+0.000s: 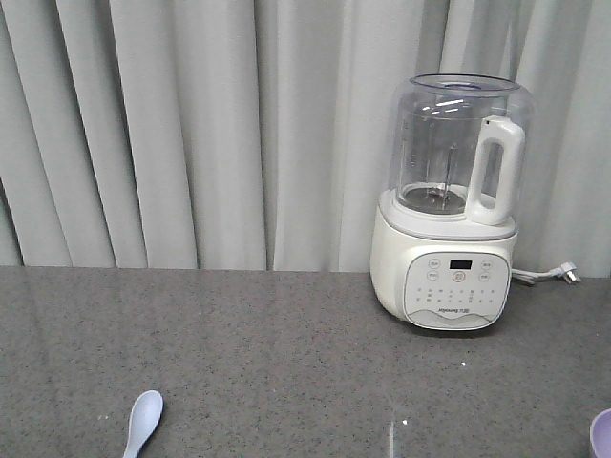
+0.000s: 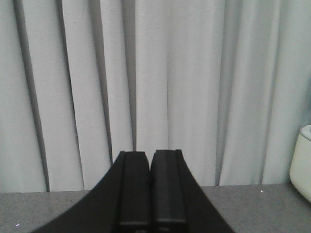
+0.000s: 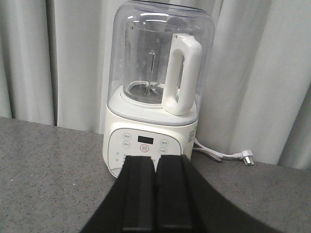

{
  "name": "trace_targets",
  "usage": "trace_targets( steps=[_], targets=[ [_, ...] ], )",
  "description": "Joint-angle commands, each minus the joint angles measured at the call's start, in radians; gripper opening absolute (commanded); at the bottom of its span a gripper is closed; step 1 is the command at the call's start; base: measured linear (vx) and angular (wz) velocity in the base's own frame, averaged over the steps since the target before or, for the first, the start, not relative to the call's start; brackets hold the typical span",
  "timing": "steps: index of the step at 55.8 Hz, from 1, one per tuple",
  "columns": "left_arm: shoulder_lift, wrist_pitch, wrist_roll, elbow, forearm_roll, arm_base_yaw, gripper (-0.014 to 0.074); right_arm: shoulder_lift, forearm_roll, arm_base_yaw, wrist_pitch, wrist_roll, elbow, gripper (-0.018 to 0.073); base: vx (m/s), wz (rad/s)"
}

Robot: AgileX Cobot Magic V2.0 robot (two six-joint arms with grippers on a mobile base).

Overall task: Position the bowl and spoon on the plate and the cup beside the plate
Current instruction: 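Lower the left gripper over the white spoon handle, then close the left gripper on the spoon handle and lift it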

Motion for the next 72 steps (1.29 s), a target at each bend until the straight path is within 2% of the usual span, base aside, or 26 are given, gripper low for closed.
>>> trace_targets(
  steps=[1, 11, 16, 20, 25, 35, 43, 57, 64, 72],
  targets=[
    [0.005, -0.075, 0.001, -0.039, -0.002, -0.015, 0.0192, -0.005, -0.003, -0.002, -0.076, -0.009, -0.036, 0.0167, 0.0, 0.0],
    [0.01, -0.052, 0.001, -0.039, -0.002, -0.016, 0.0461, -0.005, -0.002, -0.002, -0.083, -0.006, -0.036, 0.0508, 0.0, 0.0],
    [0.026, -0.061, -0.004, -0.039, -0.006, -0.016, 0.0524, -0.005, -0.002, -0.002, -0.091, -0.006, -0.036, 0.0628, 0.0, 0.0],
    [0.05, -0.052, -0.03, -0.039, -0.031, -0.019, 0.0528, -0.005, -0.002, -0.002, -0.1, -0.006, -0.035, 0.068, 0.0, 0.0],
    [0.081, 0.039, -0.035, -0.045, -0.04, -0.048, 0.0515, -0.005, -0.002, -0.002, -0.11, -0.007, -0.035, 0.0683, 0.0, 0.0],
    [0.25, 0.388, 0.037, -0.187, -0.036, -0.147, 0.0491, -0.005, -0.002, -0.002, -0.127, -0.007, -0.035, 0.0651, 0.0, 0.0],
    [0.425, 0.562, 0.039, -0.298, -0.037, -0.198, 0.0481, -0.005, -0.002, -0.002, -0.144, -0.009, -0.035, 0.0615, 0.0, 0.0],
    [0.676, 0.705, -0.036, -0.373, -0.036, -0.212, 0.0481, -0.005, -0.021, -0.002, -0.136, -0.009, -0.035, 0.0581, 0.0, 0.0],
    [0.771, 0.782, -0.038, -0.415, -0.036, -0.212, 0.0481, -0.005, -0.021, -0.002, -0.132, -0.009, -0.035, 0.0581, 0.0, 0.0],
    [0.833, 0.811, -0.068, -0.436, -0.038, -0.216, 0.0481, -0.005, -0.022, -0.002, -0.13, -0.009, -0.035, 0.0581, 0.0, 0.0]
  ],
)
